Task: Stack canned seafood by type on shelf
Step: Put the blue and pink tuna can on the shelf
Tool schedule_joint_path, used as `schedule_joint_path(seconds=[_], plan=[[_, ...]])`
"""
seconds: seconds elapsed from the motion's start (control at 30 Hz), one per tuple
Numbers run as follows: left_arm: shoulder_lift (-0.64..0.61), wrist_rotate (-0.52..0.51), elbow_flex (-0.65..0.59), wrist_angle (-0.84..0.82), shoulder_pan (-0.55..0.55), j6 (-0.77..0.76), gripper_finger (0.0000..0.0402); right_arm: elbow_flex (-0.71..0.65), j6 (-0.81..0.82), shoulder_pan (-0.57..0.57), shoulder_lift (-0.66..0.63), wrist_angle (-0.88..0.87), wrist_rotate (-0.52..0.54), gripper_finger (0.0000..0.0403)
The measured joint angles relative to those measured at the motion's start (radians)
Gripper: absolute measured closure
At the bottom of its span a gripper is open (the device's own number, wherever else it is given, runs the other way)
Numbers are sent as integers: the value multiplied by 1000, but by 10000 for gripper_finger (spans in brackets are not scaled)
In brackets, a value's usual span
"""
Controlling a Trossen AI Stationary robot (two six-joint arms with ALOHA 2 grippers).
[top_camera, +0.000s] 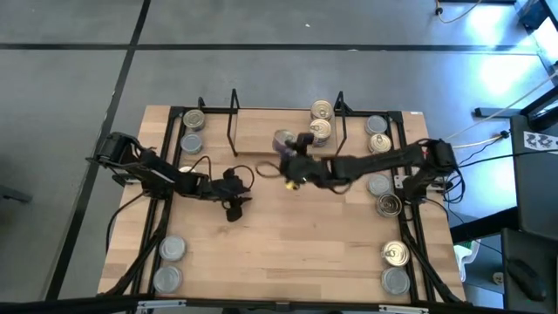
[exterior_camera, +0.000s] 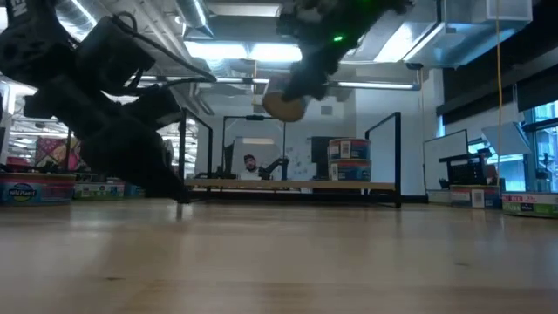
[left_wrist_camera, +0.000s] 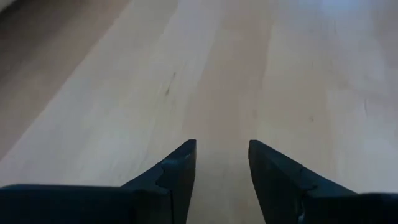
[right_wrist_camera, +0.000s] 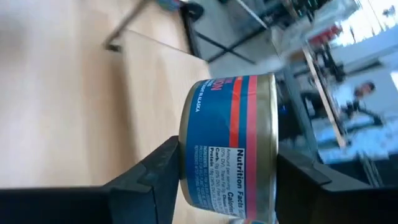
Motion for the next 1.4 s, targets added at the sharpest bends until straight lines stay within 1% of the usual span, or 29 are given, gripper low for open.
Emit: schedule_joint_path(seconds=[0.1,0.2,0.27,0.37,0.47,0.73,0.8,0.93,1.1,1.27,1.33,1.4], plan=[[1,-8,-3,-15,-4,-6,257,91,71,-46,58,-123,-12,212],[0,-10,-2,-3,-5,-4,257,185,150,-84,124,-241,-49,212],[0,-10,-3,-7,-5,-3,257,238,192,-109,162,-292,-70,212],[0,-10,-3,-5,-5,-6,257,278,221,-147,210,-328,-111,212],[0,-10,-2,-6,-4,-15,257,280,232,-188,241,-341,-145,212],[0,-10,-2,-7,-4,-15,257,281,247,-290,283,-333,-154,212],[0,-10,-2,-7,-4,-15,257,281,247,-317,286,-327,-180,212],[0,-10,-2,-7,-4,-15,257,281,250,-362,299,-320,-199,212],[0,-10,-2,-6,-4,-14,257,282,253,-401,305,-323,-198,212],[0,-10,-2,-6,-4,-14,257,282,254,-413,305,-319,-204,211],[0,-10,-2,-6,-4,-14,257,282,254,-415,305,-320,-205,193],[0,-10,-2,-6,-4,-14,257,282,254,-418,305,-319,-206,167]])
